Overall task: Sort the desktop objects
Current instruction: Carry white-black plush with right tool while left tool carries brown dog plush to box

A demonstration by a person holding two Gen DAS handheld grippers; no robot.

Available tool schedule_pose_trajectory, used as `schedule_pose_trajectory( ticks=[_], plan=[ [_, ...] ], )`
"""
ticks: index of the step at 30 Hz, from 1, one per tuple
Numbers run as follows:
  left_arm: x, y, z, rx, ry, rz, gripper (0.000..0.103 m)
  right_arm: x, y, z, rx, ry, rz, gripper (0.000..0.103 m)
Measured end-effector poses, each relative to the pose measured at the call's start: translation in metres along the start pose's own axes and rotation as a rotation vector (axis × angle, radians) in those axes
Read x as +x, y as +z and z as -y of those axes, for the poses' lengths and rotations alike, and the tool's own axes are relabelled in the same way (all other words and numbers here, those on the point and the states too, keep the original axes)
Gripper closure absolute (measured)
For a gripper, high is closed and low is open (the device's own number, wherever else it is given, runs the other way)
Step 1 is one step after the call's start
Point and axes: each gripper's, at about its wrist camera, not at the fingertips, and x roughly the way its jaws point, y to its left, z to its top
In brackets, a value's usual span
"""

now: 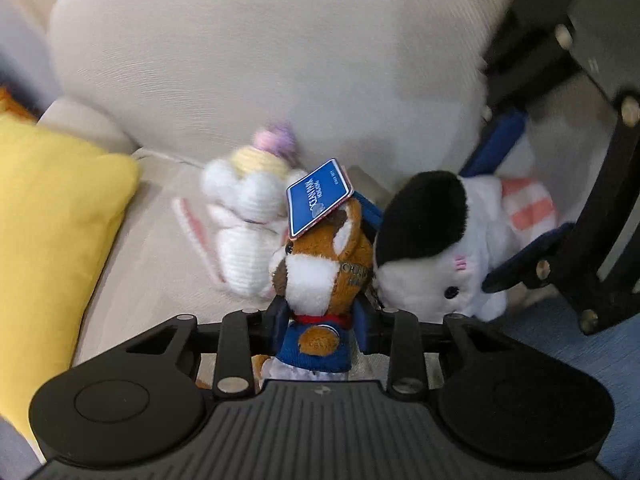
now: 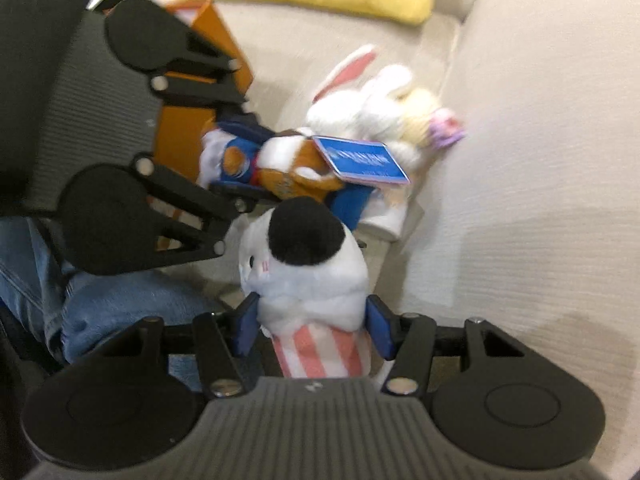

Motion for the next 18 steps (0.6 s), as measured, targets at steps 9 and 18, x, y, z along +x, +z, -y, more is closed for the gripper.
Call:
schedule_pose_trajectory(
  ticks=[9,18],
  plan=[
    [-0.102,-0.021,-0.036,-0.351,-0.025,0.197,0.066,-0.071,0.008,-0.001,0.082,-0.001,0.2,0.045],
    [-0.194,-0.119,-0.07,-0.698,-0.001,0.366,0.065,-0.103,0.039,-0.071,0.106,0.092,0.385,0.046]
  ],
)
